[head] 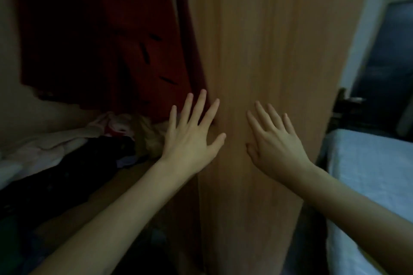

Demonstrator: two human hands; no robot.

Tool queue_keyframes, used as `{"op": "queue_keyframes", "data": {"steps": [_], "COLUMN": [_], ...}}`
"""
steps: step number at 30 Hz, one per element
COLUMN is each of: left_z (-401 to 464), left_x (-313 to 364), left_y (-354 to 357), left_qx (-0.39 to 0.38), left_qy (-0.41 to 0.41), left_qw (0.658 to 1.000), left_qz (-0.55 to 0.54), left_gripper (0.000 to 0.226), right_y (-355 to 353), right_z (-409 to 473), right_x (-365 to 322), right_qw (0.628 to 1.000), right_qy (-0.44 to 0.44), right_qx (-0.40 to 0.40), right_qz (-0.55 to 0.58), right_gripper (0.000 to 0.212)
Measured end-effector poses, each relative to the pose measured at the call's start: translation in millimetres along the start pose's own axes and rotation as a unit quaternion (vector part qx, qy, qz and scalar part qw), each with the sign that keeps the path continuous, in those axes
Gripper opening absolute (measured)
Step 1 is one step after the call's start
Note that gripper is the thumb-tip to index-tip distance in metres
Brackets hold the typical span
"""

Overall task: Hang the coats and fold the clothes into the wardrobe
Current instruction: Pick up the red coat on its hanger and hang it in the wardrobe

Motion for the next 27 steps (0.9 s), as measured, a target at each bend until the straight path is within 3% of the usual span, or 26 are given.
{"op": "queue_keyframes", "data": {"steps": [4, 11, 19, 27], "left_z": [-8, -47, -106, -145], "left_x": [91, 279, 482, 615], "left_y": [34, 100, 136, 175], "left_qx": [-0.018, -0.126, -0.210, -0.262], "left_qy": [0.053, 0.185, 0.327, 0.427], "left_qw": [0.997, 0.968, 0.907, 0.848], "left_qz": [-0.044, -0.115, -0.163, -0.176], "left_gripper": [0.076, 0.076, 0.073, 0.070], "right_y": [11, 19, -16, -31], "right_z": [-71, -233, -422, -548], "right_x": [65, 189, 314, 387], "right_qw": [0.997, 0.968, 0.895, 0.814], "right_qy": [0.069, 0.208, 0.390, 0.504], "right_qx": [-0.033, -0.134, -0.207, -0.280], "right_qz": [-0.010, -0.037, -0.068, -0.075], "right_gripper": [0.073, 0.075, 0.071, 0.067]}}
Point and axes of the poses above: each hand's wrist, its own z-axis towards the middle knuckle, its own y-axis out of the palm, x = y × z, the point moved 6 cm from there along z, towards the middle knuckle, and after that the axes turned 11 degrees about -z, right-handed, at the moved point
